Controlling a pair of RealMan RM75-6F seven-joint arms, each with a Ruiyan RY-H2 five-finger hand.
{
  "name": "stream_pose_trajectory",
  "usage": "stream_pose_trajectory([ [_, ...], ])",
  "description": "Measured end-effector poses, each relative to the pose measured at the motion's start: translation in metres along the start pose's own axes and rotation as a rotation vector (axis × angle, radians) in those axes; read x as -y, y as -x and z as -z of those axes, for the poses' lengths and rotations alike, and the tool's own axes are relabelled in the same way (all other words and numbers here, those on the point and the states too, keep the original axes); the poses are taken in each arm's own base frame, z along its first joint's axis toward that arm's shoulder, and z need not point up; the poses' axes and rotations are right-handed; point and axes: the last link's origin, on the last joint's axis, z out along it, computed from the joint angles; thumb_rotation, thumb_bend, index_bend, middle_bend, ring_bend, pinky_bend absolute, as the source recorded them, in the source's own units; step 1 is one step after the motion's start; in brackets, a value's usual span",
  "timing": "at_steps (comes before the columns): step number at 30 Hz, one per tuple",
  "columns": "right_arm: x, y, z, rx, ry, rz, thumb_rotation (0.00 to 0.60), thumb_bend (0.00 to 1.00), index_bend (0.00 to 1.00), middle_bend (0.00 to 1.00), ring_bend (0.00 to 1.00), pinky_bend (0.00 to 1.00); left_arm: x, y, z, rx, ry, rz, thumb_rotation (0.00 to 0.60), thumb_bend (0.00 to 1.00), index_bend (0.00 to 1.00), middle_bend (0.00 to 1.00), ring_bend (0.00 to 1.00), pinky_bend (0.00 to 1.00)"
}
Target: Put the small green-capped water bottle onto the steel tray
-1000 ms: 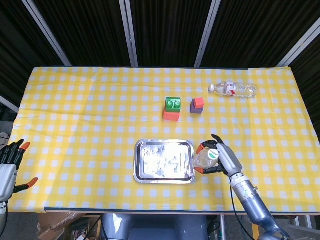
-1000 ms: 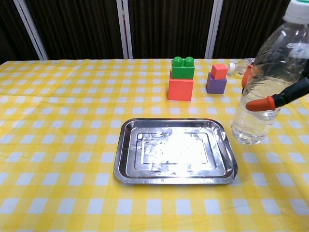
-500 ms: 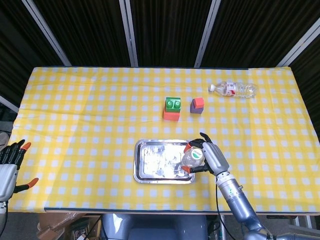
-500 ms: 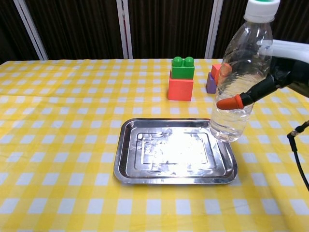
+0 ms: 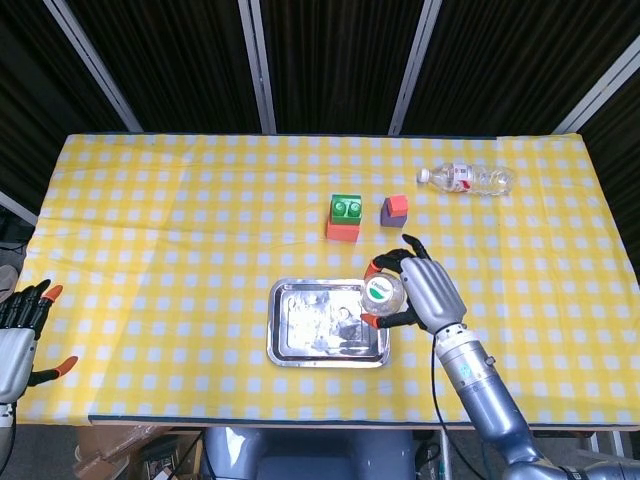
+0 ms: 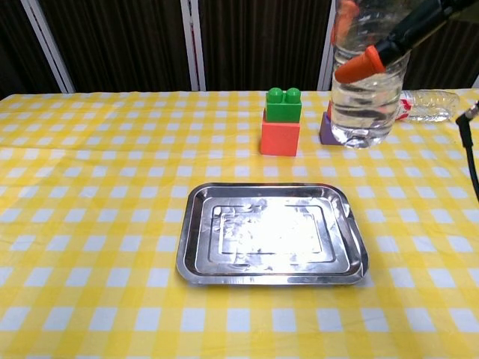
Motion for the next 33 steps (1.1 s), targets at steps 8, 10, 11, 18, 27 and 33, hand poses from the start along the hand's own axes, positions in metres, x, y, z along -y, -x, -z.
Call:
stream_pose_trajectory([
  [8,-0.004,-0.007,0.000,0.028,0.054,0.002,0.600,0.61,0.83,0.63,0.33,0.00,0.000,-0.001,0.001,0.000,-0.002,0.000,0.600,0.14,0.04,0.00,0.00,0.00],
  [10,-0.012,-0.002,0.003,0.052,0.077,-0.020,0.600,0.63,0.83,0.64,0.33,0.00,0.001,-0.001,0.001,-0.001,-0.005,0.001,0.600,0.14,0.04,0.00,0.00,0.00],
  [11,-0.015,0.000,0.004,0.062,0.086,-0.032,0.600,0.64,0.84,0.64,0.33,0.00,0.001,-0.001,0.001,0.000,-0.005,0.001,0.600,0.14,0.04,0.00,0.00,0.00],
  [18,-0.057,0.029,0.006,0.144,0.151,-0.138,0.600,0.73,0.84,0.65,0.33,0.00,0.000,0.001,0.000,0.005,-0.005,-0.007,0.600,0.14,0.04,0.00,0.00,0.00],
  [27,-0.082,0.055,0.009,0.221,0.106,-0.254,0.600,0.80,0.85,0.67,0.36,0.00,0.000,0.002,-0.001,0.008,-0.008,-0.011,0.600,0.14,0.04,0.00,0.00,0.00],
  [33,-0.071,0.034,0.011,0.199,0.050,-0.248,0.600,0.80,0.87,0.67,0.36,0.00,0.000,0.003,-0.002,0.013,-0.006,-0.011,0.600,0.14,0.04,0.00,0.00,0.00],
])
